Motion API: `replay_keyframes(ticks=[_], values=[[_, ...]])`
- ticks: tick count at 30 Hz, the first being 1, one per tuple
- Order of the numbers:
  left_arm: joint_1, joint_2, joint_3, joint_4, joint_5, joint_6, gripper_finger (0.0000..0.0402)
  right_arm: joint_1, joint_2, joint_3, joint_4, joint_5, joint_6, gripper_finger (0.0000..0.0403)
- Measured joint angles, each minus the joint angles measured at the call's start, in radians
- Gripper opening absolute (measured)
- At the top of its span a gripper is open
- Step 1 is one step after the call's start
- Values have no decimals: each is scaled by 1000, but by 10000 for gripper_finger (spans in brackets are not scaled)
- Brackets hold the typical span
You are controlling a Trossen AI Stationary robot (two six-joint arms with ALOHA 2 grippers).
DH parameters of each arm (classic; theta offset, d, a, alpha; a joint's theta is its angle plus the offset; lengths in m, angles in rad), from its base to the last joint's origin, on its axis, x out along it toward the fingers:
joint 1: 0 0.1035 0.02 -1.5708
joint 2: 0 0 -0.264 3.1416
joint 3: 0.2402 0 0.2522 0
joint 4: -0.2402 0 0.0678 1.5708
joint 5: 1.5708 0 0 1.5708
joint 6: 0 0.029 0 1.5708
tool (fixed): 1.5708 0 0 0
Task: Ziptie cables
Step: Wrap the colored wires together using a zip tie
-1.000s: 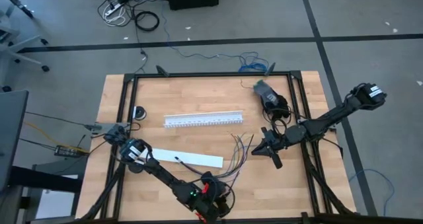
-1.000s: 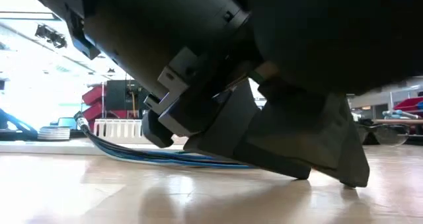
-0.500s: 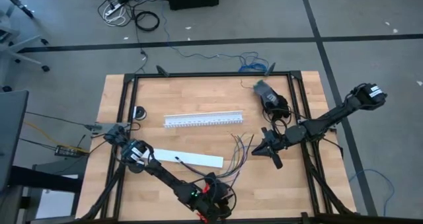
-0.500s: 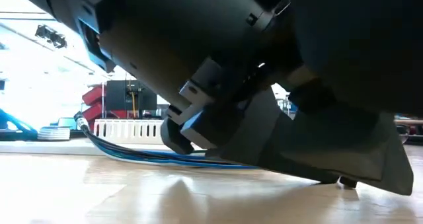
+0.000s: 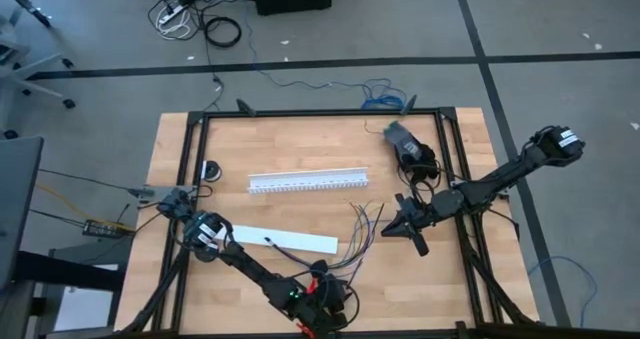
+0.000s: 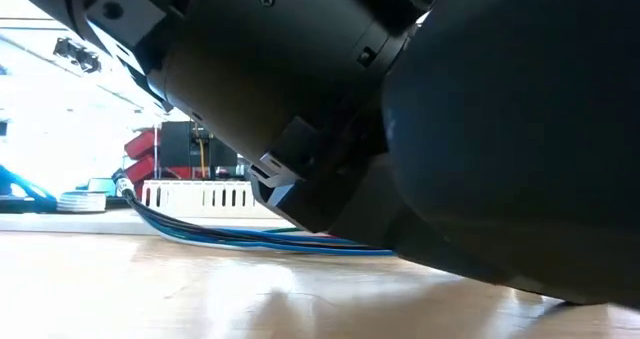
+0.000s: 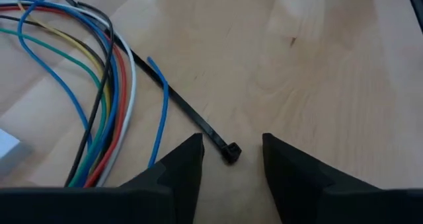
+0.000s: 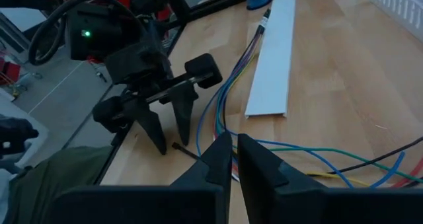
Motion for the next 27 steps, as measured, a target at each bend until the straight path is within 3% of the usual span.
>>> replay_keyframes(ticks=[9, 20, 23, 27], values=[[1, 0, -2, -5, 13, 3, 13, 0, 0, 0, 0, 0, 0, 22], [1, 3, 55, -48, -6, 46, 1, 0, 0, 0, 1, -8, 0, 22], [3, 10, 147, -176, -10, 102, 2, 0, 0, 0, 23, -32, -2, 22], [2, 10, 313, -461, -91, 102, 2, 0, 0, 0, 71, -60, -15, 22]])
